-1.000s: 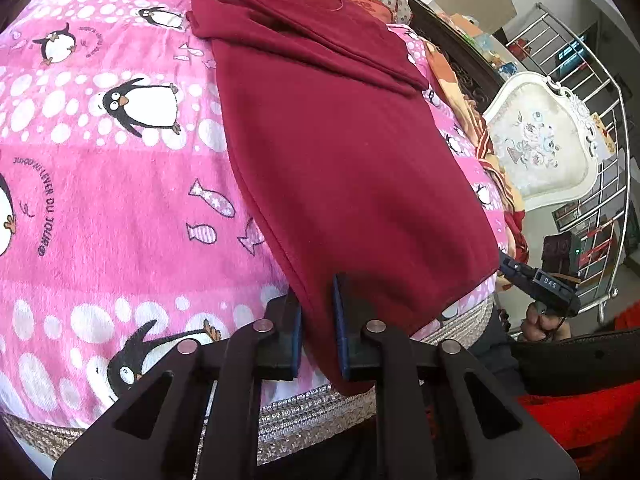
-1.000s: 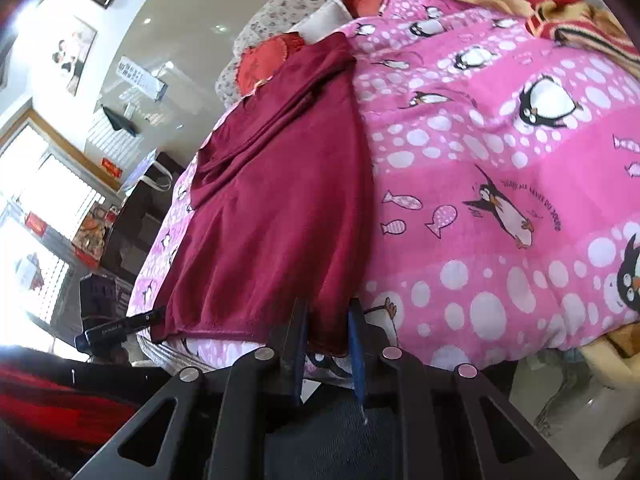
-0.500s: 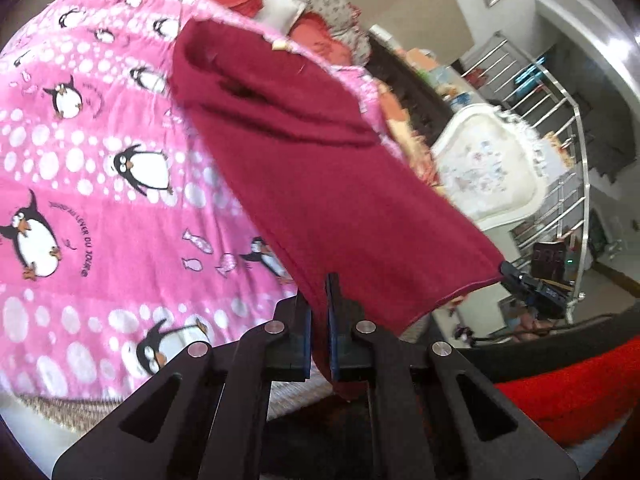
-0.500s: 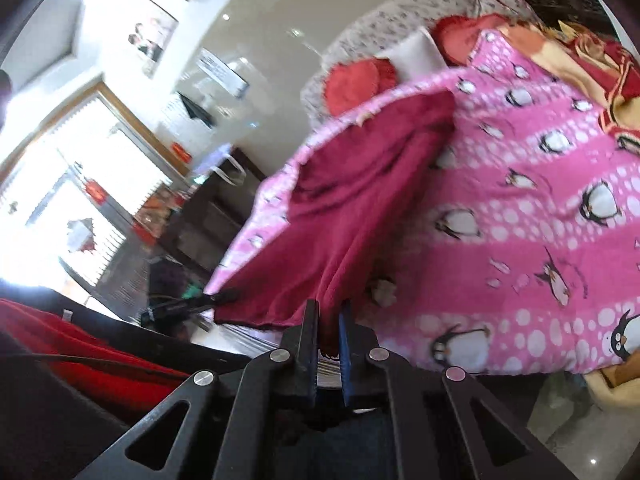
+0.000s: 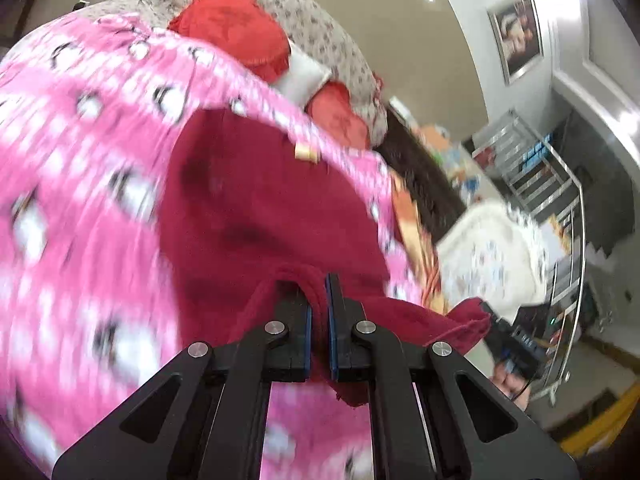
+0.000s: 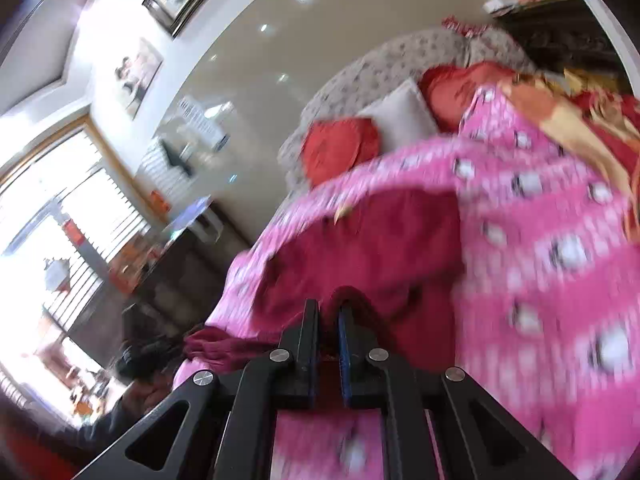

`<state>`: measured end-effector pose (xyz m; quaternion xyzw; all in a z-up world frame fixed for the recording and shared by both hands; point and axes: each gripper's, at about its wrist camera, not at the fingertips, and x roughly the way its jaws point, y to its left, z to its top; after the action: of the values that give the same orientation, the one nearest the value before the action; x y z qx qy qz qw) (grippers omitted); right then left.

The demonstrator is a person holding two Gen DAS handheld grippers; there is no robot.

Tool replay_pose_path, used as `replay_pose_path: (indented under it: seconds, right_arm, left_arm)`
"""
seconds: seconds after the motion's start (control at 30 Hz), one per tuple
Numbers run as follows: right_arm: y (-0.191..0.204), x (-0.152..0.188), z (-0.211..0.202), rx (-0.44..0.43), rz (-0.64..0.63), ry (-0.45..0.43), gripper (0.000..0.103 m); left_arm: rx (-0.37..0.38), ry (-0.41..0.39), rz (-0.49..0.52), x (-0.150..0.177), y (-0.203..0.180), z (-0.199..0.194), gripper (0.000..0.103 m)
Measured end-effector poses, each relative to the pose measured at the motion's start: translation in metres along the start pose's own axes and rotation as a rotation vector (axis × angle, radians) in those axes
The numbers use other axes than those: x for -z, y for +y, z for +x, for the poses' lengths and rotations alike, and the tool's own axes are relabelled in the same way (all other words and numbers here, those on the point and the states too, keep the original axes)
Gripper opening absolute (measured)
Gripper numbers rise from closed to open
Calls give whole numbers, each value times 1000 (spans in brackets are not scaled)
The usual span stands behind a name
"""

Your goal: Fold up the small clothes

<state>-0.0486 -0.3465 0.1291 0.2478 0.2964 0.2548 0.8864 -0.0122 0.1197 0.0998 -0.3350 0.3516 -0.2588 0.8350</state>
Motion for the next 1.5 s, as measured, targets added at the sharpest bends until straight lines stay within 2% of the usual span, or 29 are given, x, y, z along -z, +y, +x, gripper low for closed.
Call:
replay_pose_path:
  seconds: [0.1, 0.23, 0.33, 0.4, 0.47, 0.53, 0.57, 0.6, 0.67, 0.7, 0.8, 0.87, 0.9, 0.97, 1.03, 1.17, 1.3, 1.37, 1.43, 1.5]
  right_arm:
    - [-4, -36, 47, 33, 9, -33, 8]
    - [-14, -75, 106, 83, 5, -32, 8]
    - [-35, -89, 145, 153, 20, -16, 8]
    - [-55, -87, 161, 194, 71, -3, 9]
    - [-72, -86, 172, 191, 142, 23, 11]
    - [-81, -83, 171, 153, 200, 27, 14]
    - [-82, -81, 166, 112, 213, 3, 20]
    - [-81, -80, 161, 103, 208, -16, 25]
    - [-77, -76, 152, 106, 186, -47, 46]
    - [-74, -73, 148, 107, 173, -58, 47]
    - [-70, -66, 145, 100, 142, -44, 47]
    - [-62, -66, 150, 160, 65, -21, 43]
    - [-57, -67, 155, 206, 18, -5, 38]
    - [-52, -72, 167, 304, -40, 20, 22]
    - [-49, -78, 181, 375, -86, 26, 12]
    - [-39, -91, 212, 501, -219, 38, 9]
    - [-64, -100, 246, 596, -210, 110, 8]
    - [-81, -99, 259, 625, -193, 135, 8]
    - [-96, -96, 264, 653, -163, 129, 9]
    - [-107, -92, 266, 638, -142, 106, 15]
  left_arm:
    - [-16, -33, -3, -46, 0, 27, 4]
    - [-84, -48, 12, -91, 4, 67, 5]
    - [-225, -16, 46, -102, 18, 100, 5]
    - [-326, 50, 32, -104, 33, 120, 5]
    - [-358, 103, 2, -103, 45, 131, 12]
    - [-341, 88, -1, -101, 47, 127, 18]
    - [-319, 79, 3, -101, 47, 123, 22]
    - [-309, 78, 8, -102, 47, 121, 31]
    - [-299, 56, 30, -104, 46, 112, 49]
    - [-298, 33, 37, -105, 43, 108, 62]
    - [-322, -77, 32, -115, 43, 85, 63]
    - [-358, -144, 44, -119, 33, 79, 63]
    - [-372, -144, 68, -118, 25, 83, 63]
    - [-402, -105, 153, -114, 8, 103, 63]
    - [-449, -69, 242, -108, -8, 129, 63]
    - [-551, -51, 325, -105, -16, 175, 63]
    - [-675, -7, 329, -112, 12, 208, 63]
    - [-633, -27, 312, -108, 27, 207, 63]
    - [-621, -38, 346, -98, 33, 207, 64]
    - [-605, -46, 334, -97, 37, 206, 64]
